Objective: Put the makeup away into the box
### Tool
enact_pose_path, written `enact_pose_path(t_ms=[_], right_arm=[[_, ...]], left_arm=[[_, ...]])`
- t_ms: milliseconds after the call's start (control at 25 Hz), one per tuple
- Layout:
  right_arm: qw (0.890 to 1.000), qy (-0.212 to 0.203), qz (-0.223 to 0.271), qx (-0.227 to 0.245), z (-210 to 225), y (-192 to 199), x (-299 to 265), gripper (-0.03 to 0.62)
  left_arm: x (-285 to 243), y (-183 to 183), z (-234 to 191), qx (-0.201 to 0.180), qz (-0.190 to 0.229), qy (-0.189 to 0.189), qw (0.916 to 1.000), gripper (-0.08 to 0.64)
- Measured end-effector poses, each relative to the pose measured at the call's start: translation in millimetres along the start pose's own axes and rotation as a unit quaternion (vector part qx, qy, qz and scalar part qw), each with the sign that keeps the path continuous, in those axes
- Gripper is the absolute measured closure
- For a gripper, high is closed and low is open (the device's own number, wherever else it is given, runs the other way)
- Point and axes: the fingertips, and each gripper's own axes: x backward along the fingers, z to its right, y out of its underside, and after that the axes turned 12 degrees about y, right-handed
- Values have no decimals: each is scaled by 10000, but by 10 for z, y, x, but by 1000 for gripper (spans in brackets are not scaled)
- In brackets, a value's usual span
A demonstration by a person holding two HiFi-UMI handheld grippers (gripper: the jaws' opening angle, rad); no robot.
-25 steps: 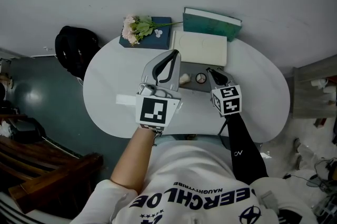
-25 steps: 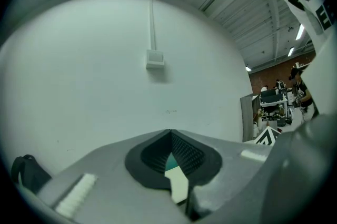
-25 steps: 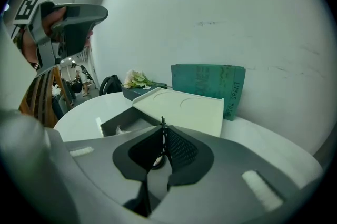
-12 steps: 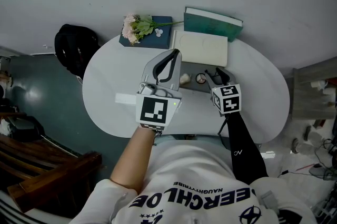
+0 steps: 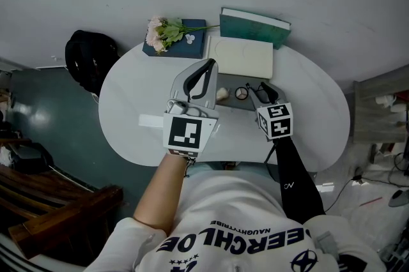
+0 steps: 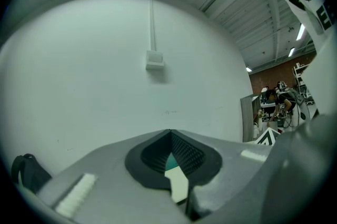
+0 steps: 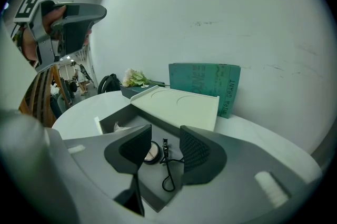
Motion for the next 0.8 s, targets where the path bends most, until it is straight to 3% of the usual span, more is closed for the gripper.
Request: enact_pose_path(t_ms=[160,320,800], right_arm=[[9997,84,179,122,36,-86,85,397],[9971,229,701,182,116,-418,275,397],[9761,548,2101,98,363,-1311,1145,365]], left_arm=[[17,-51,32,-42,70,8,10000,560],[49,-121,43,-65,132,-38,9999,560],[119,-423,233,-179,424,-54,9989,560]])
